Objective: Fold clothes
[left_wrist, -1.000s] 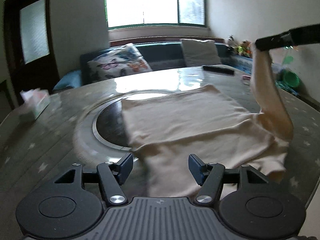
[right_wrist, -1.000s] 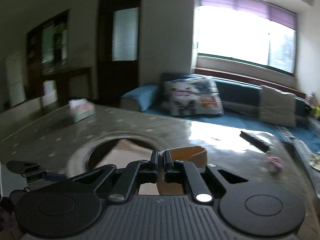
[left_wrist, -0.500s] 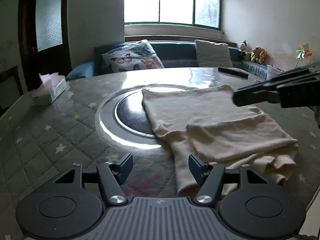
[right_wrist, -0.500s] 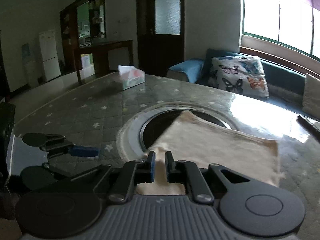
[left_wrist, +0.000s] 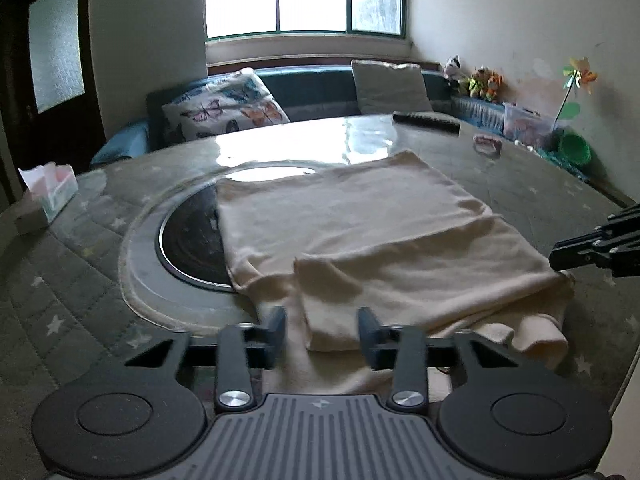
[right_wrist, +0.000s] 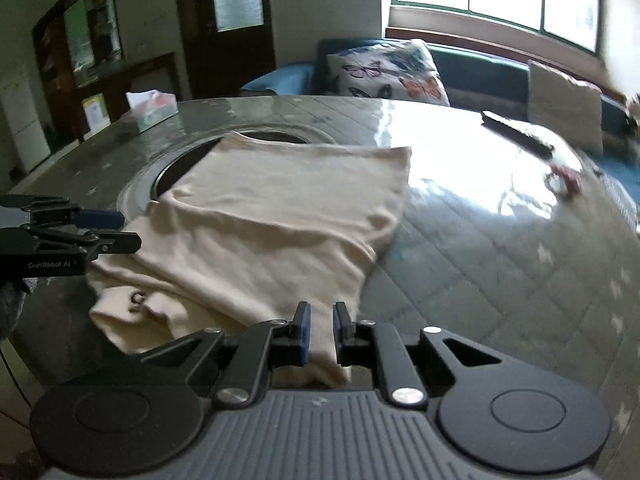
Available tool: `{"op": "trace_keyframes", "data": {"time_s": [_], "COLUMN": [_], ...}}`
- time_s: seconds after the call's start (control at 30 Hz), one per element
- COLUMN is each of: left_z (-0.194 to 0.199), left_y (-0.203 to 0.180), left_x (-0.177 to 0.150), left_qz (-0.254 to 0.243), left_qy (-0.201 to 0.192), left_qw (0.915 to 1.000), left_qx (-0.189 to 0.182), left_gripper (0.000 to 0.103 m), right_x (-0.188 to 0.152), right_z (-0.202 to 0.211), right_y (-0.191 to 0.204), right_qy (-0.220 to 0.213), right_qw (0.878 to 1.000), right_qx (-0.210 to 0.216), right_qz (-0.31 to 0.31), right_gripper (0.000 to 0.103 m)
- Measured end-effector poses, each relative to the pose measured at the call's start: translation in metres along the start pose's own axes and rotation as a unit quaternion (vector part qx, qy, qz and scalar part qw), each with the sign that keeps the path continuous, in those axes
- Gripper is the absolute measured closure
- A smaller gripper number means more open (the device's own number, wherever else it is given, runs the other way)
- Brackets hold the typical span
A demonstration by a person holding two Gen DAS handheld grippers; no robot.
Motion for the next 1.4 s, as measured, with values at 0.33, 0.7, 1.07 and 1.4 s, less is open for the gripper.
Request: {"op": "trace_keyframes", "data": {"time_s": [0.33, 0.7, 1.07, 1.4], "left_z": [0.010, 0.009, -0.027, -0.038], "left_y": [-0.001, 0.008, -0.005, -0.006], "left_x": [0.006, 0.005, 0.021, 0.013], "left_qz": [-0.006, -0.003, -0.024, -0.047], "left_qy": [-0.005, 0.012, 0.014, 0.017], "left_qw": [0.9998, 0.9993, 0.9996, 0.9986], "left_qx": [0.017, 0.036, 0.003, -0.015], "left_gripper": [0.101, 0.098, 0.094, 0.081], "right_x": [0.002, 0.026, 0.032, 0.018], "right_z": [-0.001, -0.060, -0.071, -0.063], "right_y": [-0.011, -0.009, 0.012, 0.039], "right_qy": [-0.009, -0.022, -0.024, -0.014], "right_qw": [1.000, 0.999, 0.998, 0.995], "right_qx": [0.005, 0.023, 0.040, 0.073], "right_qz": [0.009, 0.003, 0.031, 0.064], "right_gripper": [0.092, 0.091, 0.084, 0.066]}}
Point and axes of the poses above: each gripper's, at about its wrist camera, not at the fingertips, and z roughly against the way its jaws point, y to its left, x to its top, the point moved 2 cm from there along -z, roughly the way its jaws point, and after that the axes turned 15 degrees about -y, right-handed, at the moved point
